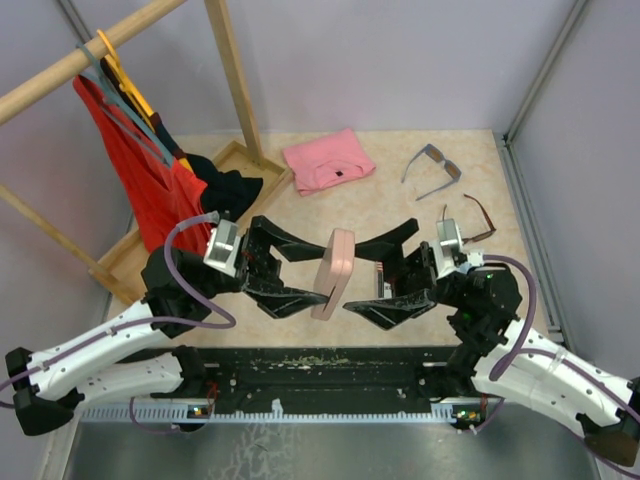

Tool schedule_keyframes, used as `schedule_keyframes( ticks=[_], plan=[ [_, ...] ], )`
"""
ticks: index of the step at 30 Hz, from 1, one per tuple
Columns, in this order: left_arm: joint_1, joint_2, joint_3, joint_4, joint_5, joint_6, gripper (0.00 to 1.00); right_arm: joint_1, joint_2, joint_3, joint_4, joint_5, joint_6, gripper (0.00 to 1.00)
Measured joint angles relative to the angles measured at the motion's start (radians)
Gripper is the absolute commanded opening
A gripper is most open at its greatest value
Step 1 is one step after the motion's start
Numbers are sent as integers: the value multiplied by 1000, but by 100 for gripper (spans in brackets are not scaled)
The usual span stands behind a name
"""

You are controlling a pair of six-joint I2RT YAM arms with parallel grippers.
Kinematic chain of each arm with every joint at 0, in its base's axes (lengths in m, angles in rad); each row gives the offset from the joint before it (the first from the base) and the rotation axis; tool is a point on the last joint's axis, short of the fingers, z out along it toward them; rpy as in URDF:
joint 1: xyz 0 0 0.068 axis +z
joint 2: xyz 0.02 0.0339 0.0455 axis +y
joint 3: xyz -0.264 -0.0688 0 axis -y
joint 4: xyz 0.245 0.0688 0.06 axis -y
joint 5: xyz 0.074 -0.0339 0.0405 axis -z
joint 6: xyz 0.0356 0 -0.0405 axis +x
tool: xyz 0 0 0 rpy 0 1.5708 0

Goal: Organize the sunglasses
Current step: Open the sunglasses case at the center of the board.

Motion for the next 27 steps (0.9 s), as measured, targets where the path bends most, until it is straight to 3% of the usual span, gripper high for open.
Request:
schedule_keyframes(
  ticks=[14,22,27],
  plan=[
    [0,24,5,-1,-30,6,0,28,32,0,-6,-5,-14,99],
    [0,27,5,-1,-32,9,0,35,55,0,-6,5,-14,92],
    [0,27,5,-4,-34,13,0,37,55,0,1,15,-12,94]
  ],
)
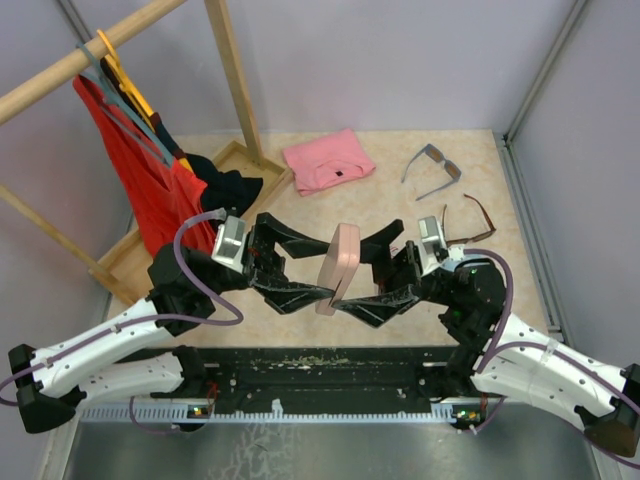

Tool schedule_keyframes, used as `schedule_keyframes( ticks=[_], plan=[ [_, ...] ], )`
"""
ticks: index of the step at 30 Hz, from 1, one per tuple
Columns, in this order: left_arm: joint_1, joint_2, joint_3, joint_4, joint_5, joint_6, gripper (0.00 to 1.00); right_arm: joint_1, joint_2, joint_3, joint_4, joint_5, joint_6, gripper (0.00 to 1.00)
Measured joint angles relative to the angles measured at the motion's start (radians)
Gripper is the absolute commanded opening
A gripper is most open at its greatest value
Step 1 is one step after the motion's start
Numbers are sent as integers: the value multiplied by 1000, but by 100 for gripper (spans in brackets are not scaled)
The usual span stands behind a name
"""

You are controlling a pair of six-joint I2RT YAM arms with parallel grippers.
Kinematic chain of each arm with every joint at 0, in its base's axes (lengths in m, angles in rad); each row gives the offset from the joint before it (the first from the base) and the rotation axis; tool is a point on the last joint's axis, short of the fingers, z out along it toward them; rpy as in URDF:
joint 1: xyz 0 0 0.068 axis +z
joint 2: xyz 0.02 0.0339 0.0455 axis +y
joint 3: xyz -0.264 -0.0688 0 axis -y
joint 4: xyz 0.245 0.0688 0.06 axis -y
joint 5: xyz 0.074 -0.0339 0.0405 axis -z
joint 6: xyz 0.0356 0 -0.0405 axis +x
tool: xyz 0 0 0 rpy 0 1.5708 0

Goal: Organize the sunglasses
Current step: Open the sunglasses case at the center of the board.

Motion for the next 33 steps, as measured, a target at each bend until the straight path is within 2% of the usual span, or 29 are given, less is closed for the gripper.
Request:
schedule_keyframes(
  ticks=[5,8,18,23,33],
  plan=[
    [0,0,0,-4,-1,8,0,0,-1,0,18,5,8,93],
    [0,0,0,-4,-2,10,0,0,-1,0,26,8,10,88],
    [0,-4,0,-12,-13,14,0,1,-2,0,28,20,22,49],
    [2,-21,10,-92,-64,55,0,7,-29,1,-70,103,3,18],
    [14,-43,49,-285,-335,183,0,16,-17,107,-389,409,-58,0]
  ],
)
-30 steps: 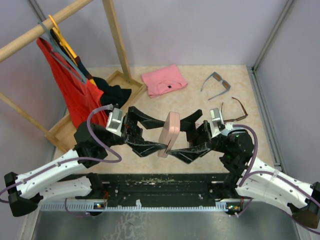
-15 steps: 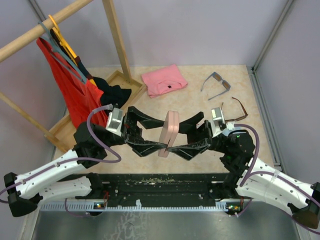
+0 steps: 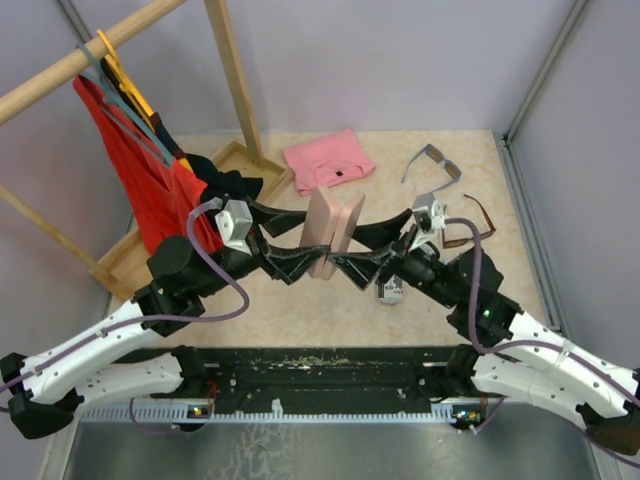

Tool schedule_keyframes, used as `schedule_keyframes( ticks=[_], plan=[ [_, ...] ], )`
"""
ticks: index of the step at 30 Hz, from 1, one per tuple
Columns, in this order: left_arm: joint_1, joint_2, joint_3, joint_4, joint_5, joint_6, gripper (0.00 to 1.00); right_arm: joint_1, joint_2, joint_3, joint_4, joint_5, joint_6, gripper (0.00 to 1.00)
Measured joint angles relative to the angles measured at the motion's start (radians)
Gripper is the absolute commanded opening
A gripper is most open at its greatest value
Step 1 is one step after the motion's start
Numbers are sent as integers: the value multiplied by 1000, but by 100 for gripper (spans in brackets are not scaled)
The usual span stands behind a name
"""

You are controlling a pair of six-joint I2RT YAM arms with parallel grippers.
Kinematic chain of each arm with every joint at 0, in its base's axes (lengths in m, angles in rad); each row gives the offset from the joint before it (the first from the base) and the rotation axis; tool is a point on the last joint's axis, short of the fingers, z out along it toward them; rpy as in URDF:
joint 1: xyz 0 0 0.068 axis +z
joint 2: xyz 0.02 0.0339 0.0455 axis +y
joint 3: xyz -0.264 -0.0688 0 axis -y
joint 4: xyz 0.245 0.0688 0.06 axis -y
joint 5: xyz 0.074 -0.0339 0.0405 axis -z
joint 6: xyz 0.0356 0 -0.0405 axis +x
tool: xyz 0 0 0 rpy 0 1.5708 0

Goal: Organize the sunglasses
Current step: Open the sunglasses case at the center of the board.

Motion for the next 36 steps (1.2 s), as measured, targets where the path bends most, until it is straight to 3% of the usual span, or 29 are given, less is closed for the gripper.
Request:
schedule_keyframes(
  ticks=[2,7,11,17,18,19,25,36],
  plan=[
    [3,0,2,-27,-69,22,0,2,35,40,-68,68,-7,0],
    [12,3,2,-95,-225,52,11,5,114,95,-162,197,-15,0],
    [12,4,1,-148,-314,53,49,9,154,120,-204,257,-15,0],
    [12,-1,1,-180,-349,50,78,11,179,121,-203,277,-24,0],
    [11,-4,1,-183,-349,47,94,11,179,121,-199,273,-30,0],
    [11,-8,1,-188,-349,44,99,11,179,120,-195,267,-36,0],
    [-8,-85,41,-213,-306,4,100,-11,158,52,-186,308,-106,0],
    [-10,-313,4,-314,-335,-46,100,-9,-62,-83,-69,85,-154,0]
  ],
)
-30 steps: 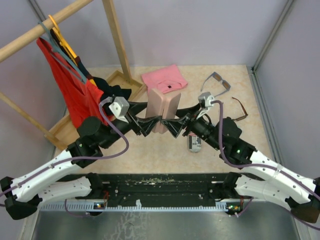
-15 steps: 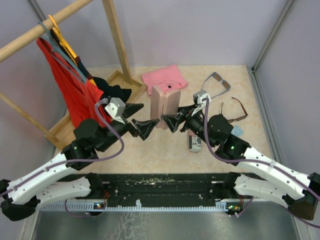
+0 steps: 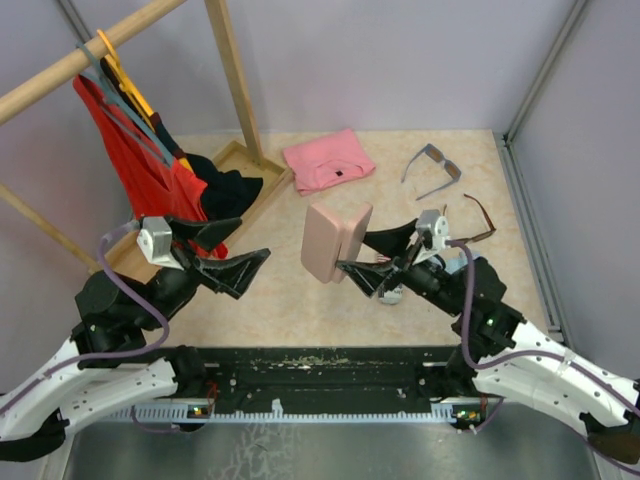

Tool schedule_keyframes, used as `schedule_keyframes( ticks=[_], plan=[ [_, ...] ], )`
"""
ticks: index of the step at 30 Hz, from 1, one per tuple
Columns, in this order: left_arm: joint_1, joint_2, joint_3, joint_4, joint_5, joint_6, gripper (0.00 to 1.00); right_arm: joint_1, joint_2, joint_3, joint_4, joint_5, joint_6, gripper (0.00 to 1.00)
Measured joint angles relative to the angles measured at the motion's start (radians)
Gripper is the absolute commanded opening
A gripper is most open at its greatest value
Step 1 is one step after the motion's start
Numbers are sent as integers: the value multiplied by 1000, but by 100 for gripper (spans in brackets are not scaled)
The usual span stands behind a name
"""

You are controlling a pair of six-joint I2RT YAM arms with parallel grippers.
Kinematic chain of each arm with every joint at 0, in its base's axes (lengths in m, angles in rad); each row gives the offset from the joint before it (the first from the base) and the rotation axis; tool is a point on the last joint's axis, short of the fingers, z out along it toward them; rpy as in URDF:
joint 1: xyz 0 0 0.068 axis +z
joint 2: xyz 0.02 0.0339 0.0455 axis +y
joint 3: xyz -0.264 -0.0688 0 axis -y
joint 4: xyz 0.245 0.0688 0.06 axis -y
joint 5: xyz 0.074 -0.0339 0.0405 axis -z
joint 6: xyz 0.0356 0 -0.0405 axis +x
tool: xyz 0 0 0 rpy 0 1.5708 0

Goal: Organize the sunglasses
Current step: Open the sunglasses case at the center of the board, then place the sunglasses case at the center of the board.

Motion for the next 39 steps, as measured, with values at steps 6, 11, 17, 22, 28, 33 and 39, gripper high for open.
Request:
schedule_keyframes(
  ticks=[6,11,17,22,28,33,39],
  plan=[
    [0,-78,-77,-93,-71,-27,100,0,-41,0,140,-156,53,0],
    [0,-108,-102,-155,-100,-39,100,0,-25,0,218,-234,97,0],
    [0,-140,-108,-199,-132,-37,100,0,50,40,146,-247,29,0],
    [0,-150,-108,-268,-220,-35,100,0,170,146,-58,-110,-213,0],
    [0,-174,-108,-338,-316,-39,99,0,345,183,-177,72,-531,0],
    [0,-183,-118,-368,-370,-50,99,22,399,134,-156,184,-762,0],
    [0,-174,-146,-397,-423,-68,98,118,468,5,3,307,-1037,0]
  ],
)
